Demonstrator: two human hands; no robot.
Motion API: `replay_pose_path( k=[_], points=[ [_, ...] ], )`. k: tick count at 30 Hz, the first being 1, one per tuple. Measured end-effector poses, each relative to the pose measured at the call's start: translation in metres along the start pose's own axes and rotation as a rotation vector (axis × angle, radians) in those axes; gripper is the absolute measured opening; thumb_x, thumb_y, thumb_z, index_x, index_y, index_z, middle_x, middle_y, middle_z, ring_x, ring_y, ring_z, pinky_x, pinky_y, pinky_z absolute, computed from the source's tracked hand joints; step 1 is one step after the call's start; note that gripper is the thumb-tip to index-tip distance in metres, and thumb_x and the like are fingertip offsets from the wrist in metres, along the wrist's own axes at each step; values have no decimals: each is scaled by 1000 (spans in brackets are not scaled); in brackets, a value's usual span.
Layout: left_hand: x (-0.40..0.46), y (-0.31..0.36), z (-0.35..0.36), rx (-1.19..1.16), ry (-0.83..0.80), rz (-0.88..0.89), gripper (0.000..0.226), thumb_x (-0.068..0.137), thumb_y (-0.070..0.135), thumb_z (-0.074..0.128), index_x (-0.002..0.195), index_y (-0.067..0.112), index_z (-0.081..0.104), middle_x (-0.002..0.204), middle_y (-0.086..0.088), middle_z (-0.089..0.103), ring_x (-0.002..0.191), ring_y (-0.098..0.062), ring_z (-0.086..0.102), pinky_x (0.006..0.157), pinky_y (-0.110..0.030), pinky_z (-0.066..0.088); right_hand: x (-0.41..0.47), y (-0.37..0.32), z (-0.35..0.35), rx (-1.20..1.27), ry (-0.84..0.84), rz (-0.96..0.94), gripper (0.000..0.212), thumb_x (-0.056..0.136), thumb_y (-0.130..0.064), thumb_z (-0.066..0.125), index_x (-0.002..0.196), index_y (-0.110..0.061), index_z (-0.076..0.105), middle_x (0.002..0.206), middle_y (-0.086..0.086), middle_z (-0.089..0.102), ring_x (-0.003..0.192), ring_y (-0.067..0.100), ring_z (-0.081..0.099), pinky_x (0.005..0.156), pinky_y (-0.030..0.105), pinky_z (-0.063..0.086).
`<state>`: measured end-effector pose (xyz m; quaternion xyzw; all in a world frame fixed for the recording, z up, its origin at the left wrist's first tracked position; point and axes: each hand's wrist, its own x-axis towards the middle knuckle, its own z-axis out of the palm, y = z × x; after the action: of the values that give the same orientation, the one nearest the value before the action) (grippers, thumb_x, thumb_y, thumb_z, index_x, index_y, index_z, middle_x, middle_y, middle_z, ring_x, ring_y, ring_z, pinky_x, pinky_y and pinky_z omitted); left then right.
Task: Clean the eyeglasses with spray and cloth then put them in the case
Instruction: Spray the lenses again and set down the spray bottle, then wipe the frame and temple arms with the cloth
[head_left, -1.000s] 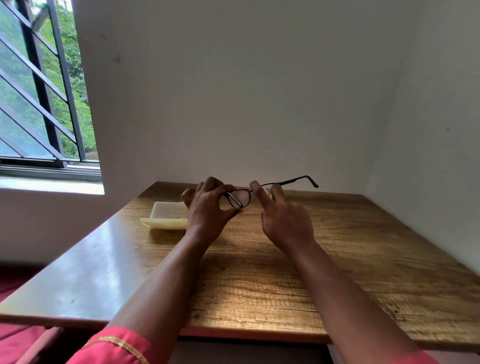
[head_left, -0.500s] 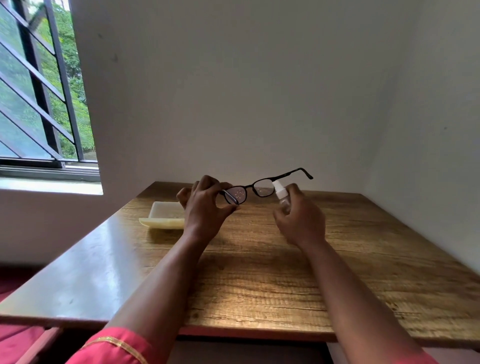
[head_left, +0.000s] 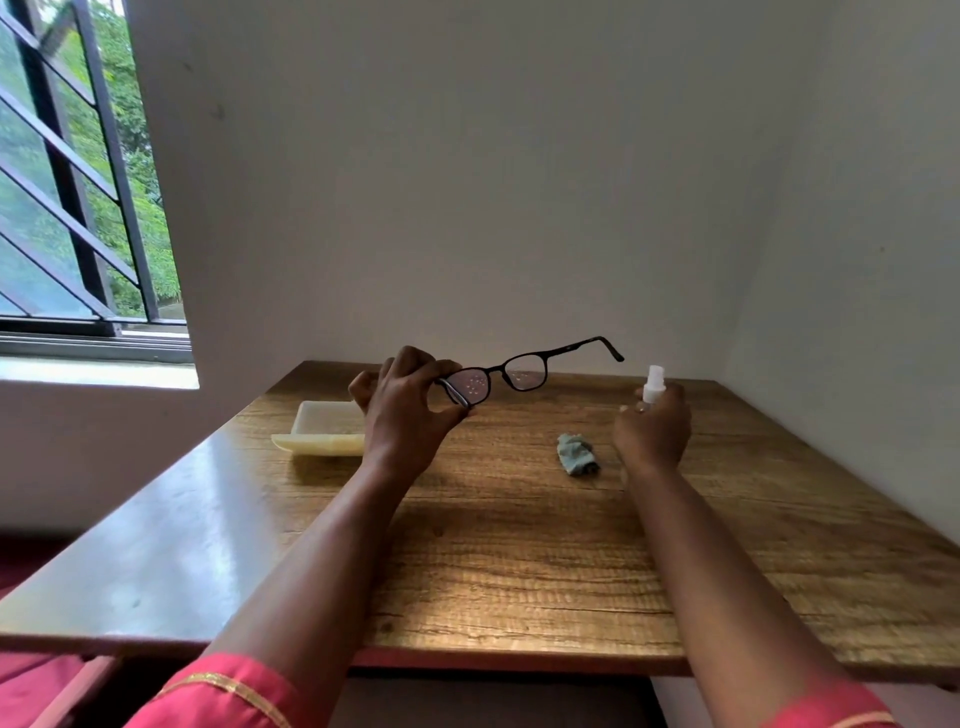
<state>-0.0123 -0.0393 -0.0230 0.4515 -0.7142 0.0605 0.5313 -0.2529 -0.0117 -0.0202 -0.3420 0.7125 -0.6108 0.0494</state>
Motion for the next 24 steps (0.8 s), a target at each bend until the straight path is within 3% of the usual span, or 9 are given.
replay_pose_path(
  k=[7, 12, 15, 18, 21, 24],
  points=[
    [1, -1, 2, -32, -1, -1, 51, 59, 29, 89, 107, 24, 72, 100, 8, 52, 100, -17, 52, 86, -55, 42, -1, -4, -3, -17, 39, 68, 44, 88, 6, 55, 129, -4, 42, 132, 19, 52, 118, 36, 56, 96, 47, 51],
    [0, -1, 2, -36, -5, 8, 51, 59, 29, 89, 107, 25, 72, 98, 14, 46, 100, -15, 52, 87, -55, 42, -8, -8, -8, -7, 66, 49, 59, 82, 9, 55, 131, -15, 32, 140, 14, 46, 120, 37, 54, 100, 48, 42],
    [1, -1, 2, -54, 8, 4, 52, 58, 28, 89, 107, 24, 72, 99, 13, 48, 100, -16, 52, 86, -56, 42, -13, -11, -9, -155, 242, -172, 65, 77, -3, 60, 135, -18, 36, 141, 13, 42, 130, 37, 41, 107, 49, 33],
    [1, -2, 2, -49, 17, 3, 52, 59, 27, 89, 108, 22, 72, 100, 6, 53, 100, -18, 54, 86, -56, 42, -17, -14, -7, -295, 311, -551, 46, 72, -10, 58, 118, -18, 52, 130, 10, 49, 130, 32, 40, 109, 46, 30],
    [1, -2, 2, -47, 8, 3, 52, 60, 28, 89, 109, 22, 71, 100, 7, 52, 100, -18, 53, 87, -55, 43, -28, -16, 3, -326, 221, -772, 18, 75, -10, 61, 92, -14, 65, 106, 9, 58, 107, 31, 49, 89, 40, 37],
    [1, -2, 2, -50, 9, 5, 52, 60, 28, 89, 108, 22, 71, 100, 9, 50, 100, -17, 53, 87, -55, 43, -36, -12, 14, -391, -38, -811, 9, 84, -12, 59, 88, -8, 67, 99, 9, 59, 95, 27, 51, 81, 38, 42]
  ],
)
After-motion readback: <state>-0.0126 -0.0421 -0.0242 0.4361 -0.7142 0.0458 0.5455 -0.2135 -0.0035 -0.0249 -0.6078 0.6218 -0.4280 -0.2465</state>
